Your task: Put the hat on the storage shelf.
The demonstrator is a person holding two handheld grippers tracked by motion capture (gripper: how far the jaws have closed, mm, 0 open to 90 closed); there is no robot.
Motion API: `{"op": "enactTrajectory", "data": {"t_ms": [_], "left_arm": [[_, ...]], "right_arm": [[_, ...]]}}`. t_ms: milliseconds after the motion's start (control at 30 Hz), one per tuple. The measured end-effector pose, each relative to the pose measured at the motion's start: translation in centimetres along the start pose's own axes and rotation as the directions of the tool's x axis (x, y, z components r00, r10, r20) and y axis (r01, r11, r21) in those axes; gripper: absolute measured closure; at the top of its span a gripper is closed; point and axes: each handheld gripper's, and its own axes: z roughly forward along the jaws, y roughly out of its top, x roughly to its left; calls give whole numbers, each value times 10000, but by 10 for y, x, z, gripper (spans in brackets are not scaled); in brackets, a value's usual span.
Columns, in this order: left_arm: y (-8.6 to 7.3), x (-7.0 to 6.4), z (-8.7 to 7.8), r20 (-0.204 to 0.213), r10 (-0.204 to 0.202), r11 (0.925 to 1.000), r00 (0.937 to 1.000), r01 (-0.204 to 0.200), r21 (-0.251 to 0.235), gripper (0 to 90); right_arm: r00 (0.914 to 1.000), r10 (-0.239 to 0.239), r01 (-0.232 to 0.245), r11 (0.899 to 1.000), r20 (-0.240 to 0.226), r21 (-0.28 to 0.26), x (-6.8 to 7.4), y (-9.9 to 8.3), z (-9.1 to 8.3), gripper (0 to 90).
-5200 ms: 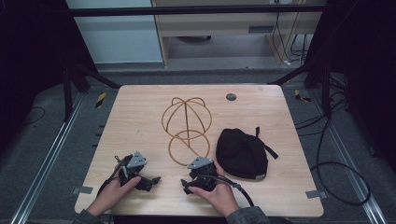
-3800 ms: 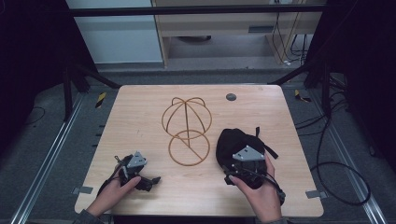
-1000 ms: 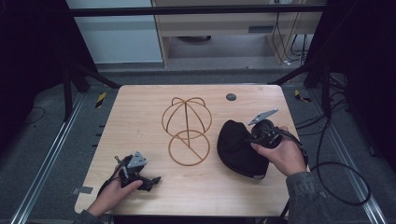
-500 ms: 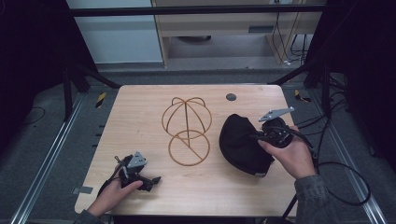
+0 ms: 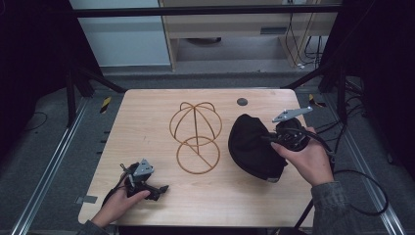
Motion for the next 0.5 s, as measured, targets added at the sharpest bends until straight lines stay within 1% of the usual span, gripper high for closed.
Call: {"op": "enactTrajectory", "data": {"t_ms": [233, 333, 400, 500], "left_arm": [[0, 0, 0, 1, 0, 10000, 10000, 0, 2, 0], [0, 0, 0, 1, -2, 10000, 10000, 2, 0, 0], [0, 0, 0, 2, -3, 10000, 10000, 3, 1, 0], [0, 0, 0, 2, -3, 10000, 10000, 3, 0, 0]], "right_arm": [[10000, 19, -18, 9998, 12, -195, -2, 5, -8, 779], [9999, 44, -41, 9997, 112, -258, -3, 8, -13, 779], [9999, 28, -24, 9992, 103, -391, -2, 12, -19, 779], [10000, 14, -11, 9989, 68, -470, -2, 15, -23, 779]]}}
